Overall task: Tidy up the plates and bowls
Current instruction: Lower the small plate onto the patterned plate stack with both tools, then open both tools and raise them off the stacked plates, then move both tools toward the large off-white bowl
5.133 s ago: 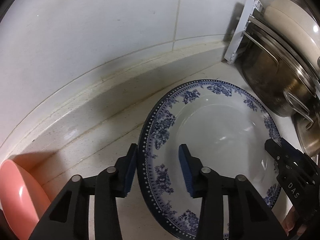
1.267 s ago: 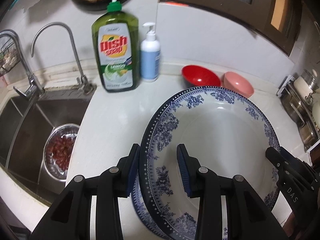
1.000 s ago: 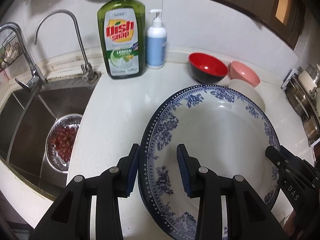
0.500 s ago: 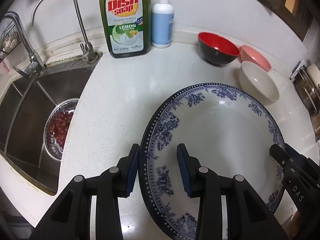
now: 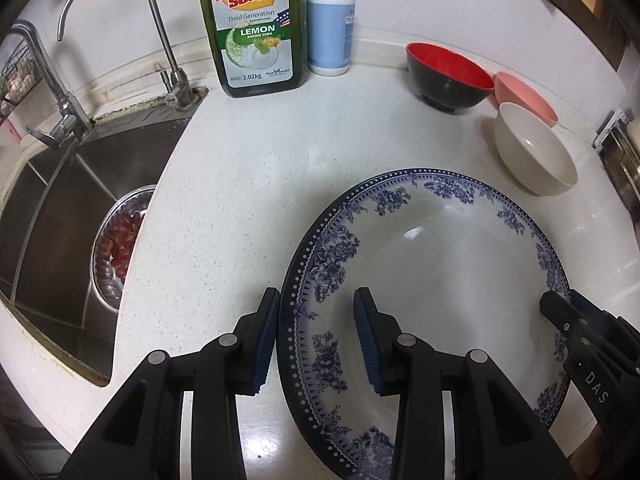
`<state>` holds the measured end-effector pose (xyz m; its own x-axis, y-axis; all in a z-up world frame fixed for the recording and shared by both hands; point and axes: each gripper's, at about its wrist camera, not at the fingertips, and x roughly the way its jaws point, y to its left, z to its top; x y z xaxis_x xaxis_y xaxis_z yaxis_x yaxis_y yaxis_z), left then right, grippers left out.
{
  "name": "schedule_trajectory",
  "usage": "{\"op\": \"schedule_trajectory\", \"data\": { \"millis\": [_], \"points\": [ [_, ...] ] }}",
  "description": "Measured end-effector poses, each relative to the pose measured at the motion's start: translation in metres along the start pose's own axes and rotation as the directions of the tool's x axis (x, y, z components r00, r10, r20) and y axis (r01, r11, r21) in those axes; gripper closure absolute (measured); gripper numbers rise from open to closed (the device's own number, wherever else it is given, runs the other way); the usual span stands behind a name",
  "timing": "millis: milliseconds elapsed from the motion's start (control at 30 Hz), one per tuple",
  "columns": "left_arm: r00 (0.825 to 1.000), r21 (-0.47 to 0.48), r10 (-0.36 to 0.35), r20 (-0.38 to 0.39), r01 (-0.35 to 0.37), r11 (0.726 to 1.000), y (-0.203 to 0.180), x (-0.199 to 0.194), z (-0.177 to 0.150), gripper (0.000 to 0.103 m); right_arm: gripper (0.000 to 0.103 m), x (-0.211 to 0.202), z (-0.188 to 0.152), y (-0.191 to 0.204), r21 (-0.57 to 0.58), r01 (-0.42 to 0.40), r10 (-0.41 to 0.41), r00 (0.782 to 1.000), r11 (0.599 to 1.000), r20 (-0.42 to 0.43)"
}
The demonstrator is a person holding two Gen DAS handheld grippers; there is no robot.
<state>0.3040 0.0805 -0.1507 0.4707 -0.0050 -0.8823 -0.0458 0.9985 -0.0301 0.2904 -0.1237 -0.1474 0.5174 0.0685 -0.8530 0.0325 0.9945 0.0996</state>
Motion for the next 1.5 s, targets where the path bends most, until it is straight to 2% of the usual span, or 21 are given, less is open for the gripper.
{"op": "schedule_trajectory", "data": {
  "millis": [333,533,600,667,733,833,900,1167,1500],
  "points": [
    [1.000,-0.016,-0.010,-0.017,0.009,1.000,0.002,0.005,0.001,0.065,0.066,0.002,0.000,0.004,-0.021,0.014,-0.014,1.000,1.000,0.000],
    [0.998,-0.025,-0.012,-0.054,0.010,1.000,0.003,0.012,0.000,0.064,0.065,0.003,0.002,0.003,-0.021,0.003,-0.004,1.000,1.000,-0.010],
    [0.999,-0.021,-0.015,-0.044,0.014,1.000,0.002,0.011,0.000,0.057,0.063,0.004,0.003,0.003,-0.016,-0.009,0.008,1.000,1.000,-0.012],
    [0.999,-0.024,-0.024,-0.032,0.023,0.999,0.001,0.008,0.001,0.044,0.060,0.004,0.003,0.002,-0.014,-0.020,0.020,1.000,1.000,-0.013],
    [1.000,-0.025,-0.012,-0.012,0.012,1.000,0.001,0.003,0.003,0.042,0.053,0.005,0.004,0.002,-0.003,-0.037,0.037,0.999,0.999,-0.019],
    [1.000,-0.021,0.008,0.014,-0.008,1.000,0.001,-0.004,0.006,0.034,0.045,0.002,0.004,0.000,0.006,-0.018,0.018,1.000,1.000,-0.008],
    [1.000,-0.014,0.003,0.028,-0.003,1.000,0.000,-0.008,0.008,0.034,0.043,-0.001,0.005,0.000,0.006,-0.012,0.012,1.000,1.000,-0.002],
    [0.996,0.017,-0.009,0.087,0.008,1.000,-0.010,-0.025,0.016,0.020,0.037,-0.016,0.011,-0.007,0.018,-0.025,0.025,0.999,1.000,0.023],
    [0.984,0.104,-0.068,0.167,0.051,0.993,-0.041,-0.052,0.033,0.012,0.036,-0.045,0.026,-0.029,0.040,0.014,-0.018,0.995,0.999,0.097]
  ]
}}
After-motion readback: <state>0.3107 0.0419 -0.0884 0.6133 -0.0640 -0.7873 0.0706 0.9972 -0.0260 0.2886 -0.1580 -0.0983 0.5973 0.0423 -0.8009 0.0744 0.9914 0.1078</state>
